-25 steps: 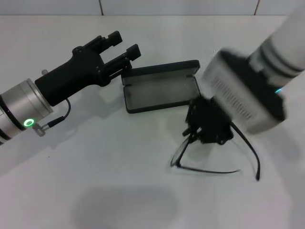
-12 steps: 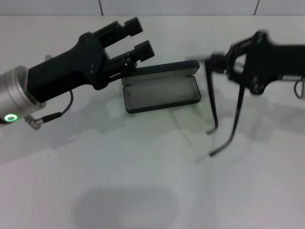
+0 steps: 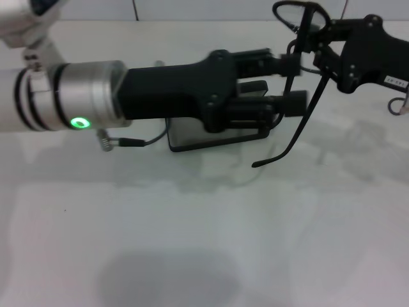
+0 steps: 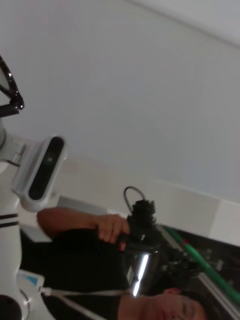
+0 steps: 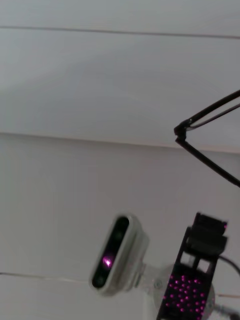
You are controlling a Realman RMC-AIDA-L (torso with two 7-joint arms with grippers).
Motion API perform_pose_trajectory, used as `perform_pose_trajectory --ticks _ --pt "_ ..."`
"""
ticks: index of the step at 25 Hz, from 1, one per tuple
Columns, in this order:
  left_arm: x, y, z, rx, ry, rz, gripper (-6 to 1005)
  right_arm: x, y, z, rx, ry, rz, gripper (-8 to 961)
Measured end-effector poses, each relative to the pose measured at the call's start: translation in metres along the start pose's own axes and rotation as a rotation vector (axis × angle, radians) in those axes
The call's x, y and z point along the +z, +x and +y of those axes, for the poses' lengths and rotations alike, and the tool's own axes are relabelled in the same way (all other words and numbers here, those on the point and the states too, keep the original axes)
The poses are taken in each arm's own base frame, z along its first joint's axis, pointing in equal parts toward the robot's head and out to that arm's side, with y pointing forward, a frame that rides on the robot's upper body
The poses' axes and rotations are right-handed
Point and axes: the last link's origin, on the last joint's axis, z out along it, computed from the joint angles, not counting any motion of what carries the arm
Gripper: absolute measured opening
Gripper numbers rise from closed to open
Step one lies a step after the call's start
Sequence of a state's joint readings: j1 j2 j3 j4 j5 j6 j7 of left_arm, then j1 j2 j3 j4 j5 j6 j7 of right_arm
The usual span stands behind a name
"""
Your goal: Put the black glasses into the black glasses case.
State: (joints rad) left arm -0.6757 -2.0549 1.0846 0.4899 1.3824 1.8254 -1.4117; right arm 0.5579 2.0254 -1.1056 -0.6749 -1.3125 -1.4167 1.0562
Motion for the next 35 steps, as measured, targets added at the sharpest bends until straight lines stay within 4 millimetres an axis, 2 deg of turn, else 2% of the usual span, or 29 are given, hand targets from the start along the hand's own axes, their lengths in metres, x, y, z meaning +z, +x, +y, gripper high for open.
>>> perform_pose_trajectory --ticks 4,11,19,24,30,32,35 --pt "0.014 0.002 -0.007 -0.034 -0.007 -0.043 721 0.008 0.002 0.008 -0.004 -0.052 0.004 104" --pt "0.018 0.0 -0.017 -0.066 0.046 -0.067 721 0.016 0.002 0.02 -0.01 -0.129 0.011 104" --pt "0.014 0.003 -0.017 -0.057 0.053 -0.068 720 0.01 0.003 0.011 -0.006 -0.07 0.011 104" --pt "0.003 0.002 -0.015 -0.058 0.068 -0.066 720 -0.01 -0.003 -0.009 -0.01 0.055 -0.032 104" --pt "-0.023 -0.011 -0.02 -0.032 0.187 -0.095 719 -0.038 -0.027 -0.004 0.001 0.059 -0.233 104" --pt "-0.024 -0.016 -0.02 -0.018 0.187 -0.125 719 -0.044 -0.034 0.002 0.001 0.037 -0.302 103" --pt "-0.012 -0.025 -0.018 -0.011 0.148 -0.183 719 -0.041 -0.039 0.006 0.002 0.003 -0.337 103"
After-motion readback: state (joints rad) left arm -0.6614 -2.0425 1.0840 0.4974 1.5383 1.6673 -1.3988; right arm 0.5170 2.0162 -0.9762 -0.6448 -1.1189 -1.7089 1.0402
